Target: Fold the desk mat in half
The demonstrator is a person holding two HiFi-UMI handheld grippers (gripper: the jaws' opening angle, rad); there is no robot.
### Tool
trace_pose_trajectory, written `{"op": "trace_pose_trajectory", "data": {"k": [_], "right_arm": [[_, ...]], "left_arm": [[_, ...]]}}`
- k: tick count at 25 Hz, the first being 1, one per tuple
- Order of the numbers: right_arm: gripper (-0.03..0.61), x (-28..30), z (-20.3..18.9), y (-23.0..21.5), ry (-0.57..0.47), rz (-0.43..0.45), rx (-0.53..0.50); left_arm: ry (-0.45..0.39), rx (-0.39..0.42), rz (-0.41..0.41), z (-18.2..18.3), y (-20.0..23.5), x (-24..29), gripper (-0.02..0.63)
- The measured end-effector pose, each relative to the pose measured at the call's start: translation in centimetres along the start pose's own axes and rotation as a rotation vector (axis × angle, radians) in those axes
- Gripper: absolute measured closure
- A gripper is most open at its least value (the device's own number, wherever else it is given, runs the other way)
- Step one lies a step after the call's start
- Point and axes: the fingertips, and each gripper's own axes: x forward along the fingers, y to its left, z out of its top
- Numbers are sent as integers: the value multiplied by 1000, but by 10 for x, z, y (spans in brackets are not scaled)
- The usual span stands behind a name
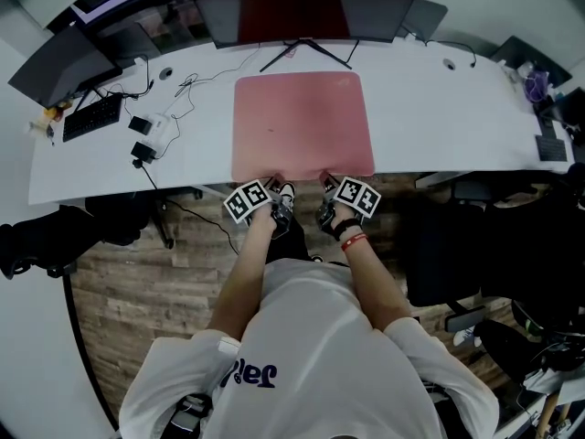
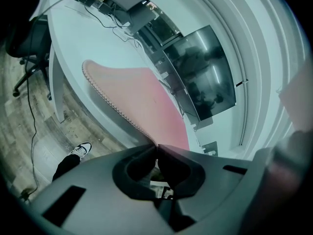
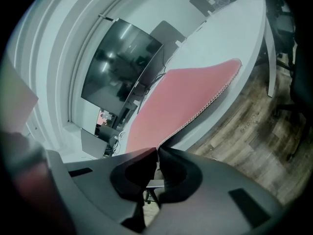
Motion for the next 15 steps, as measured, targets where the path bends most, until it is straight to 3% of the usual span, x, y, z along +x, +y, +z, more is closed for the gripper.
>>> {"op": "trace_pose_trajectory", "data": {"k": [15], "right_arm": [[549,5,8,5,-12,2,3]], "left_arm": [[1,6,-9,9,-6,7,581]]}}
